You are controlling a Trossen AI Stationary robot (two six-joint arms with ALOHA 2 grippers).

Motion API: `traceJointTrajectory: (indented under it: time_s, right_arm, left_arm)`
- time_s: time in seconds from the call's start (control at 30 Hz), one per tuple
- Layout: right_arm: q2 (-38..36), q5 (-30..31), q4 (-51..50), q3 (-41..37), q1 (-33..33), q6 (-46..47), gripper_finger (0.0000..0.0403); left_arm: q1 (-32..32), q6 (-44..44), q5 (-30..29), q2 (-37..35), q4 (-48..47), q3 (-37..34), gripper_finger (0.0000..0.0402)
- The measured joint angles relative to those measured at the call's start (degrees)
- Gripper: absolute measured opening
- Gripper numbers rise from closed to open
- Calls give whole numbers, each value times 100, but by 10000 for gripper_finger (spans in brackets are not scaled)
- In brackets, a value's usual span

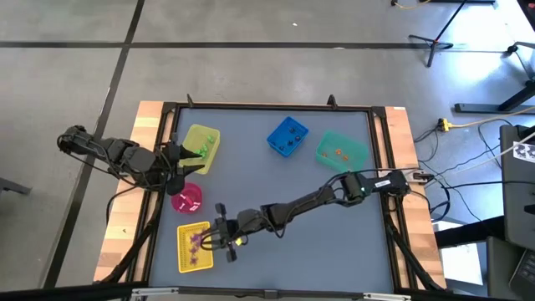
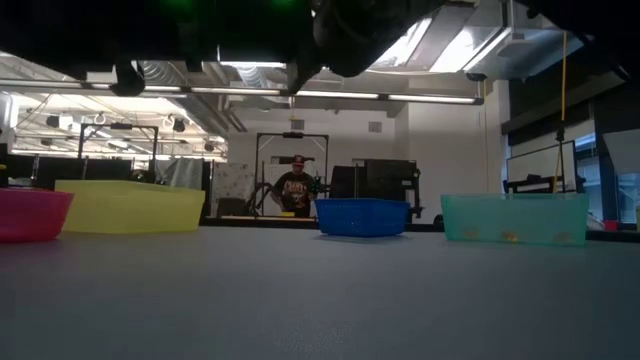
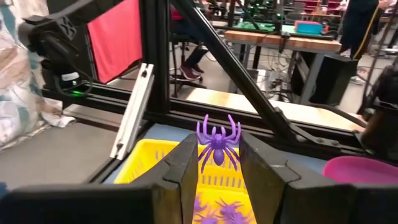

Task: Sort Halloween decoration
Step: Put the purple spider toy into the yellow basket

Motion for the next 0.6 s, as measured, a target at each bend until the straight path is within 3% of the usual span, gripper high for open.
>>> traceJointTrajectory:
  time_s: [0.6]
  right_arm:
    - [8,-1,-185,2,-7,533,127]
  left_arm:
    - [0,0,-13,0,0,0,151]
